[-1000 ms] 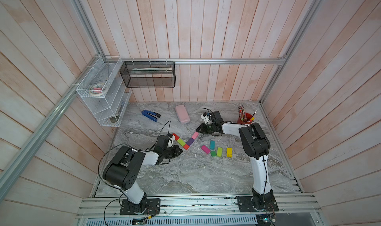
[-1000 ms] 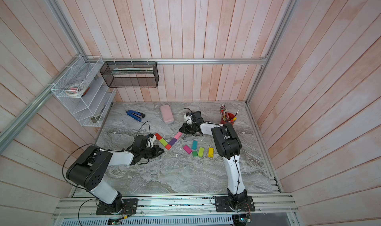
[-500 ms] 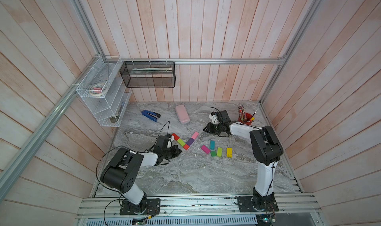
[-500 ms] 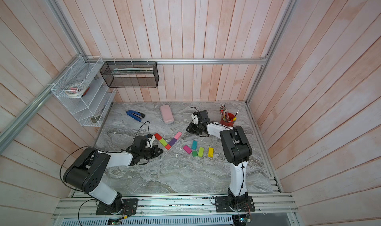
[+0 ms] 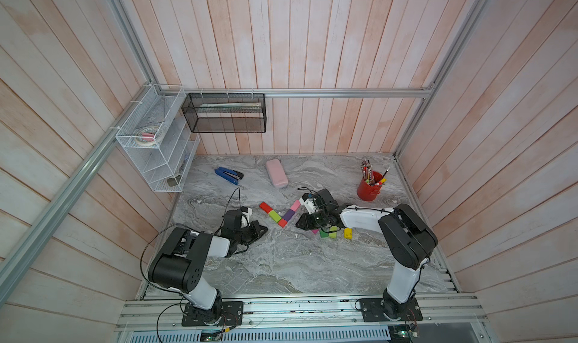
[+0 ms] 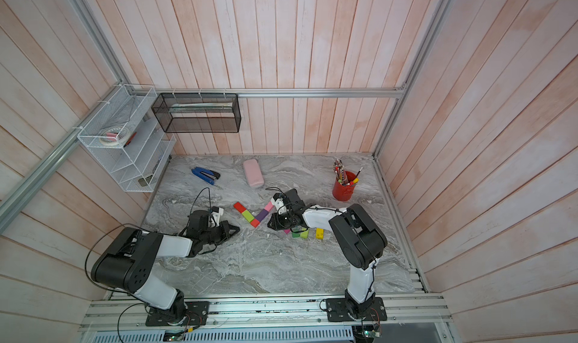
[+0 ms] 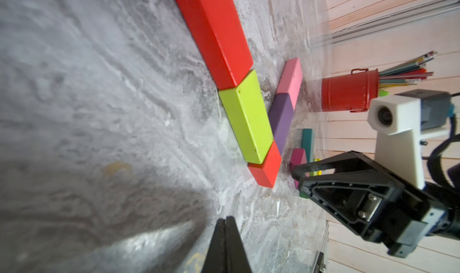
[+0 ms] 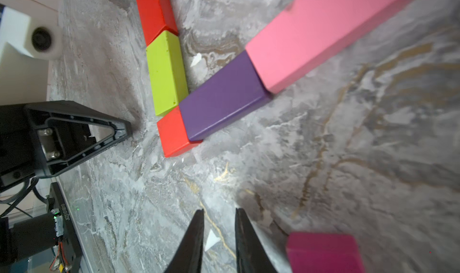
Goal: Assemble the letter v with building blocks
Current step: Adjust the building block at the center of the board.
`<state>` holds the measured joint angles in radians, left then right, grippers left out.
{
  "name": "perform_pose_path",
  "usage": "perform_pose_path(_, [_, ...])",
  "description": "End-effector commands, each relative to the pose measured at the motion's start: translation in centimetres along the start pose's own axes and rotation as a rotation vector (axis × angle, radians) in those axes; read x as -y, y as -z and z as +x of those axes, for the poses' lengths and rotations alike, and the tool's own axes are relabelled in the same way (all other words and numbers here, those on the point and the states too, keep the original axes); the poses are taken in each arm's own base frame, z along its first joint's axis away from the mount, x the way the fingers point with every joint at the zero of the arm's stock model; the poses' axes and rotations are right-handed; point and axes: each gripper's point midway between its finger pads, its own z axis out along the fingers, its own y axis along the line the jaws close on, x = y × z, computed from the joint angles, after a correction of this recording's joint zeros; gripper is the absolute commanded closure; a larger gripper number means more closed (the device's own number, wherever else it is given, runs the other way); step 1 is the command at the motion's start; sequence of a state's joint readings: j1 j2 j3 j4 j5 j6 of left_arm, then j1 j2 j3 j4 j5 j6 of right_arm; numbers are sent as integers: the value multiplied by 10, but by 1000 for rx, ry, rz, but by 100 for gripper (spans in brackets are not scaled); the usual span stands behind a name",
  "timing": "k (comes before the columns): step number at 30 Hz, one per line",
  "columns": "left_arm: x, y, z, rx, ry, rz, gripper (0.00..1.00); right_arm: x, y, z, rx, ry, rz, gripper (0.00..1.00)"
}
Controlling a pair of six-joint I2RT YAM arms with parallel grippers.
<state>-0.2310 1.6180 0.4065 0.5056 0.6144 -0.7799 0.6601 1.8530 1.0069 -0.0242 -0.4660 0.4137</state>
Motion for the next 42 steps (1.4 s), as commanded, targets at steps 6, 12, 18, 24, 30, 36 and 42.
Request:
perform_pose_path(6, [8, -2, -4, 5, 6, 54, 100, -11, -19, 5, -38, 52, -39, 76])
perform_pose_path(12, [7, -6, -3, -18, -13, 35, 100, -12, -29, 5, -54, 56, -47, 77])
perform_pose_path(18, [6, -10, -4, -31, -44, 2, 100, -14, -35, 0, -55, 55, -51, 77])
perform_pose_path(24, [4, -13, -3, -44, -55, -14, 100, -19, -39, -2, -61, 59, -57, 77])
perform_pose_path(30, [4, -17, 1, -57, -60, -14, 100, -19, -40, -2, -65, 55, -48, 77])
perform_pose_path(36, [4, -19, 2, -67, -62, -15, 100, -18, -41, -2, -67, 53, -45, 77])
perform_pose_path(42, [6, -22, 4, -75, -69, -19, 100, -18, -42, -3, -67, 53, -46, 77])
